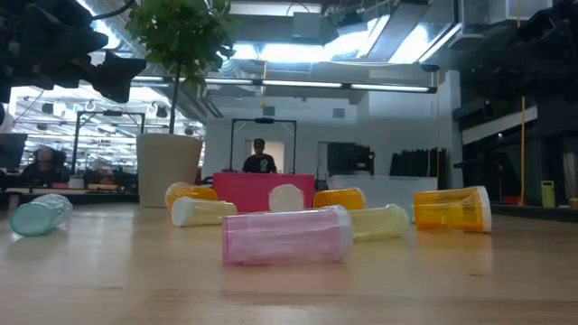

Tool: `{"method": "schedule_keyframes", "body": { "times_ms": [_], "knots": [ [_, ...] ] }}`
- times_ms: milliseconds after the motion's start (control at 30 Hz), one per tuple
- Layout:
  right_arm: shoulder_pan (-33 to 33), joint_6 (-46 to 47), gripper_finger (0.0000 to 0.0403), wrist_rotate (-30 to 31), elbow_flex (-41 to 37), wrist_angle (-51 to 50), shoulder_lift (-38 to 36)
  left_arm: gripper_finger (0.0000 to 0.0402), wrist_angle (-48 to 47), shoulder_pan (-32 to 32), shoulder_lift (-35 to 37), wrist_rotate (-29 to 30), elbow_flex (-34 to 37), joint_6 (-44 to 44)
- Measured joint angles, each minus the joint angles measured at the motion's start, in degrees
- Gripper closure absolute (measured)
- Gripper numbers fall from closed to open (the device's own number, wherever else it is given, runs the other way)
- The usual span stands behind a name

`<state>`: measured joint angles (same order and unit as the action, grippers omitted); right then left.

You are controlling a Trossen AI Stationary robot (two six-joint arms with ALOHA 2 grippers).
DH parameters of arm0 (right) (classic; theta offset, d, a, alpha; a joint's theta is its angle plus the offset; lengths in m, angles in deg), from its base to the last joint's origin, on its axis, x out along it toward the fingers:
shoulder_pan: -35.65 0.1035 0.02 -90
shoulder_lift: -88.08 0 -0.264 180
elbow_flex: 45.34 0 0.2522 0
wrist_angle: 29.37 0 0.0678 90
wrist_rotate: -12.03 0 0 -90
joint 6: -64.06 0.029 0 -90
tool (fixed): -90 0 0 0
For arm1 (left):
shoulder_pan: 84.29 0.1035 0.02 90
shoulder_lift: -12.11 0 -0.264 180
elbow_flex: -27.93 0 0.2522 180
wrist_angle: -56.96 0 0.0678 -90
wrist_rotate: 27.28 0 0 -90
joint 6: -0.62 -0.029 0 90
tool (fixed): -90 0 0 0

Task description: Pick and place medicine bottles into bin by pill shape (circle, oval)

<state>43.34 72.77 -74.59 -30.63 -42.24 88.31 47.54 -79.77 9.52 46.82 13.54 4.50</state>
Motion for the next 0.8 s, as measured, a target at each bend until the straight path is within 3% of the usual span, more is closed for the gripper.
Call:
{"method": "schedule_keyframes", "body": {
  "times_ms": [300,500,667,800],
  "knots": [
    [0.0,1.2,0.017,-0.1,0.0,5.9,0.0,0.0135,0.0,0.0,0.0,0.0,0.0,0.0],
    [0.0,1.9,0.017,-8.2,0.0,12.3,0.2,0.0135,0.0,0.0,0.0,0.0,0.0,0.0],
    [0.0,5.2,0.017,-5.3,0.0,13.6,3.4,0.0135,0.0,0.0,0.0,0.0,0.0,0.0],
    [0.0,8.2,0.017,-4.0,0.3,20.3,9.0,0.0135,0.0,0.0,0.0,0.0,0.0,0.0]
  ]
}}
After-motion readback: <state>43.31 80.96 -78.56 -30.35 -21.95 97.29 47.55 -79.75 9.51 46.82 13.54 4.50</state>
